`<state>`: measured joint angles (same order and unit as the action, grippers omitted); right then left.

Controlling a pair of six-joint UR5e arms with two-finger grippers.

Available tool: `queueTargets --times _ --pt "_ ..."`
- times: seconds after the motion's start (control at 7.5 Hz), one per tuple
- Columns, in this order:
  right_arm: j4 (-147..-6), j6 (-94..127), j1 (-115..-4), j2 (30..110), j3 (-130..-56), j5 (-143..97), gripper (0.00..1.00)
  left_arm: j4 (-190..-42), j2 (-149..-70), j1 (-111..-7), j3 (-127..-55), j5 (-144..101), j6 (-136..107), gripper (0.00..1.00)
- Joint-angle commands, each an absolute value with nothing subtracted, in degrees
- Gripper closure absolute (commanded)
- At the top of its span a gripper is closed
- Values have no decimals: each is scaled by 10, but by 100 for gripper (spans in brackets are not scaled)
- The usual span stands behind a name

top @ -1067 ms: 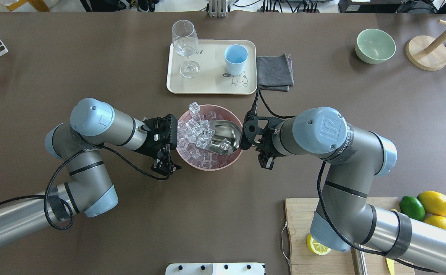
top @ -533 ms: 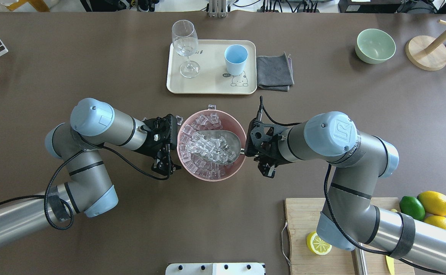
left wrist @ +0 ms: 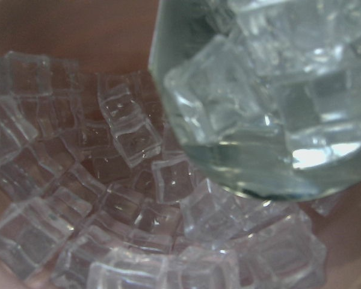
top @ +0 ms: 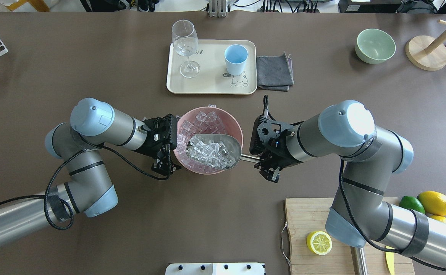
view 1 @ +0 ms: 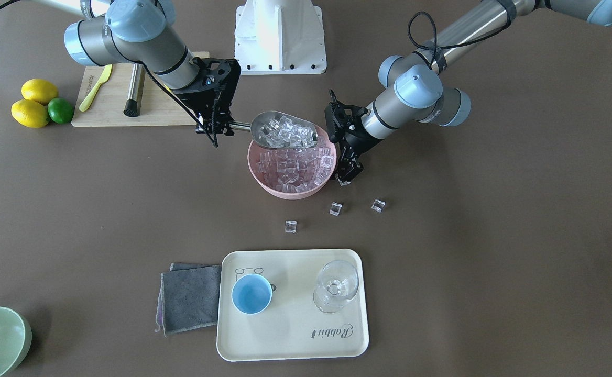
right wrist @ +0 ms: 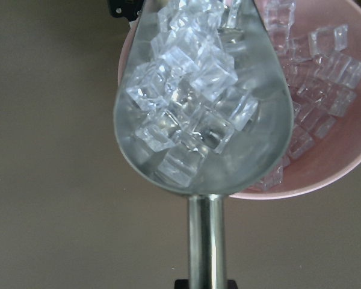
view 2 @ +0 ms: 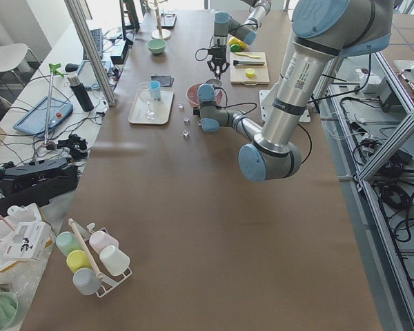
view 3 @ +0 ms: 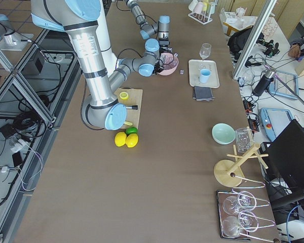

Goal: Put ice in cup with scoop

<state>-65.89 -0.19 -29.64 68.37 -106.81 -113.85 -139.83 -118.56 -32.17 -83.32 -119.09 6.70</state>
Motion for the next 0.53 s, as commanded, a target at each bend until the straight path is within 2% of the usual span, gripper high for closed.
queueTargets --times 0.0,0.4 --pt "-660 34 -329 697 -1090 -1183 100 -1398 -1186 -322 -833 -1191 67 1" --pt "-735 54 -403 697 -1093 -1206 100 -1398 -1186 -323 -835 -1191 67 1"
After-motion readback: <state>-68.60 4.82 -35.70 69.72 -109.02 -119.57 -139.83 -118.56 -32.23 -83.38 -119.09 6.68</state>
